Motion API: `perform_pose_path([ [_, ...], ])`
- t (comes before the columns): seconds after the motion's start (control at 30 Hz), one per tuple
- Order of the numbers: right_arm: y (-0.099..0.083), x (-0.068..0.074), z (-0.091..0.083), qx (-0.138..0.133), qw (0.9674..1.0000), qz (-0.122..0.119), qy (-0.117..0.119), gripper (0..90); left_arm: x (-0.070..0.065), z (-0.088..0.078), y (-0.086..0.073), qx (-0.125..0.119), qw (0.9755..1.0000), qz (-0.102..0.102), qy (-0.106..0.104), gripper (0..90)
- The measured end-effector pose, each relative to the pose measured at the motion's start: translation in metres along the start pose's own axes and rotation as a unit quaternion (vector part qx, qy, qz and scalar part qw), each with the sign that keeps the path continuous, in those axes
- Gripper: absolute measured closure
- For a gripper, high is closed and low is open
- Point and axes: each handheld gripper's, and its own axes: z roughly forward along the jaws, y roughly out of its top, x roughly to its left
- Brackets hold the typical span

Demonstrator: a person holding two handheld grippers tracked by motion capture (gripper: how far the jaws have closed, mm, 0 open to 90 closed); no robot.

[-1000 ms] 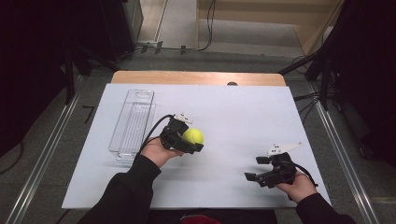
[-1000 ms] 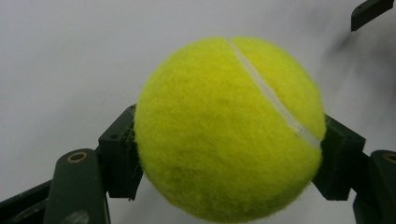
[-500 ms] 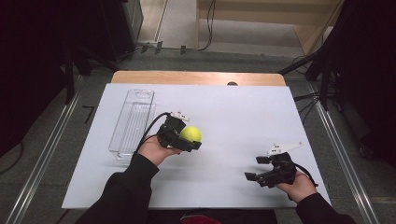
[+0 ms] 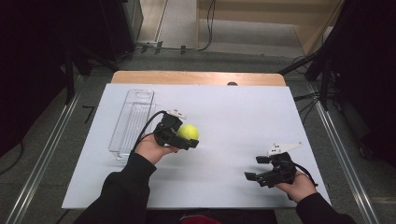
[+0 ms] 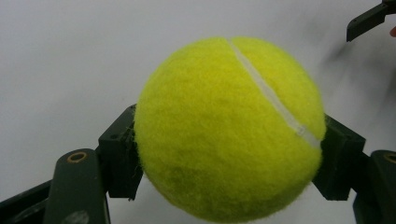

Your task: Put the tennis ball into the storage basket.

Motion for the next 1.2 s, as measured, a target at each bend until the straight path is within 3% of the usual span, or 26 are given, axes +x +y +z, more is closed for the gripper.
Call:
perform_pose_path([
  [0.57,0.002,-0.001,0.000,-0.002,1.0000,-0.002,0.001,11.4,0.006,-0.013,-0.001,-0.003,0.9997,-0.025,0.005,26.8],
  [0.93,0.005,-0.001,0.002,-0.001,1.0000,-0.007,0.000,11.4,0.008,-0.021,-0.004,-0.004,0.9996,-0.025,0.012,26.7],
  [1.2,0.007,-0.001,0.003,0.000,1.0000,-0.009,0.002,11.5,0.014,-0.032,-0.006,-0.011,0.9992,-0.035,0.018,26.8],
])
